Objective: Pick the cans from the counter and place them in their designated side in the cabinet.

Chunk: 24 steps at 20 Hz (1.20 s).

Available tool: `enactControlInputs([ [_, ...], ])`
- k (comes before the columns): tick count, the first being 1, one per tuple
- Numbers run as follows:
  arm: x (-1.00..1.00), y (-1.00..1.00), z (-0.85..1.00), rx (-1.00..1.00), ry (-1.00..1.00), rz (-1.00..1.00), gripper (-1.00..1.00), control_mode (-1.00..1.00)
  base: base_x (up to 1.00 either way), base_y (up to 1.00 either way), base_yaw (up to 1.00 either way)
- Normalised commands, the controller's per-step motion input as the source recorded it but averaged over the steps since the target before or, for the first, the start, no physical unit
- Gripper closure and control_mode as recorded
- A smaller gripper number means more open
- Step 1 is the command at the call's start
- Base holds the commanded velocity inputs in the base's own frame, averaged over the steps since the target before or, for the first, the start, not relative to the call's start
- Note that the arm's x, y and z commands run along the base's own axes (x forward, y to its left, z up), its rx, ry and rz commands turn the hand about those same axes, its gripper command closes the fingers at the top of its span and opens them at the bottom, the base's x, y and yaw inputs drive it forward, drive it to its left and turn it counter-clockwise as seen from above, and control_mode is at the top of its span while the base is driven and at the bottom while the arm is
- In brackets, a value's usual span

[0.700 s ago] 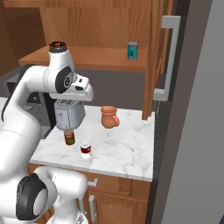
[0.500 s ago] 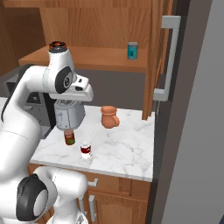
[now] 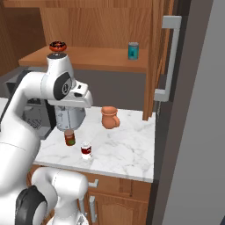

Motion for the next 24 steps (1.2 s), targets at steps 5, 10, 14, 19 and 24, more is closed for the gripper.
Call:
enactControlInputs([
  [5,-0.21,-0.12,-0.17,0.0,0.0,0.0,-1.0,-1.0,0.0,0.0,0.0],
  [10,-0.09,-0.1,-0.13,0.0,0.0,0.0,-1.0,-1.0,0.0,0.0,0.0],
  [14,0.0,-0.06,-0.07,0.0,0.0,0.0,-1.0,-1.0,0.0,0.0,0.0],
  [19,0.0,0.0,-0.11,0.0,0.0,0.01,-1.0,-1.0,0.0,0.0,0.0],
  [24,0.0,0.0,-0.13,0.0,0.02,0.02,-1.0,-1.0,0.0,0.0,0.0],
])
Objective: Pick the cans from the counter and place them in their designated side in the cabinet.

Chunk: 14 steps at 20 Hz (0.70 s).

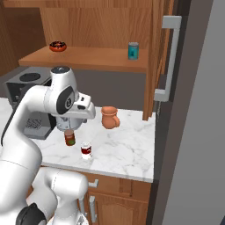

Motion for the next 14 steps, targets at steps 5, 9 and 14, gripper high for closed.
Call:
enactControlInputs([
  [5,0.01,0.0,-0.13,0.0,0.02,0.04,-1.0,-1.0,0.0,0.0,0.0],
  [9,0.02,0.0,-0.17,0.0,0.02,0.04,-1.0,-1.0,0.0,0.0,0.0],
  [14,0.04,0.0,-0.16,0.0,0.01,0.04,-1.0,-1.0,0.0,0.0,0.0],
])
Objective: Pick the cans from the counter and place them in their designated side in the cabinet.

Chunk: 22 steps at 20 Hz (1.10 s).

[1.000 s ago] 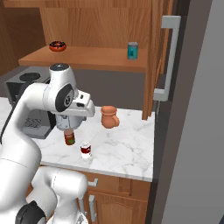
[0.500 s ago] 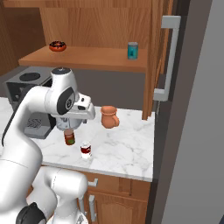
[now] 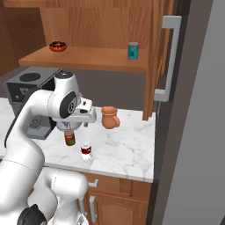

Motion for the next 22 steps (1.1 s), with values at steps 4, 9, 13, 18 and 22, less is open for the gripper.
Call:
enactControlInputs([
  [4,0.04,0.0,-0.16,0.0,0.0,0.05,-1.0,-1.0,0.0,0.0,0.0],
  [9,0.04,0.0,-0.16,0.0,0.0,0.05,-1.0,-1.0,0.0,0.0,0.0],
  [13,0.04,0.0,-0.15,0.0,0.0,0.04,-1.0,-1.0,0.0,0.0,0.0],
  [18,0.04,0.0,-0.15,0.0,0.0,0.03,-1.0,-1.0,0.0,0.0,0.0],
  [22,0.07,0.0,-0.15,0.0,0.0,0.01,-1.0,-1.0,0.0,0.0,0.0],
])
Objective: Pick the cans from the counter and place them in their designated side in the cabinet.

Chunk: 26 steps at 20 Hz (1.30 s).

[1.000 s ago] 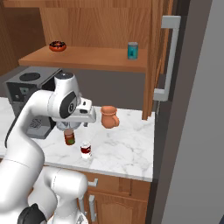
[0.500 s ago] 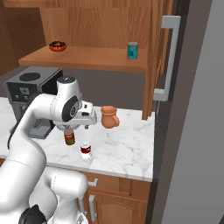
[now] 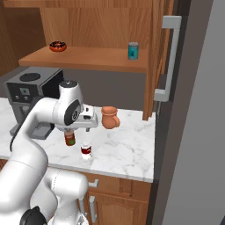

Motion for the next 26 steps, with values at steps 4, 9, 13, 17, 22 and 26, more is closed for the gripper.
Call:
enactControlInputs([
  [4,0.08,-0.03,-0.13,0.03,0.0,0.0,-1.0,-1.0,0.0,0.0,0.0],
  [9,0.08,-0.04,-0.14,0.03,0.0,0.0,-1.0,-1.0,0.0,0.0,0.0],
  [13,0.07,-0.03,-0.13,0.05,0.0,0.0,-1.0,-1.0,0.0,0.0,0.0],
  [17,0.08,-0.01,-0.13,0.04,0.0,0.0,-1.0,-1.0,0.0,0.0,0.0],
  [22,0.08,0.0,-0.11,0.0,0.01,-0.01,-1.0,-1.0,0.0,0.0,0.0],
  [26,0.08,0.0,-0.1,0.0,0.01,-0.04,-1.0,-1.0,0.0,0.0,0.0],
])
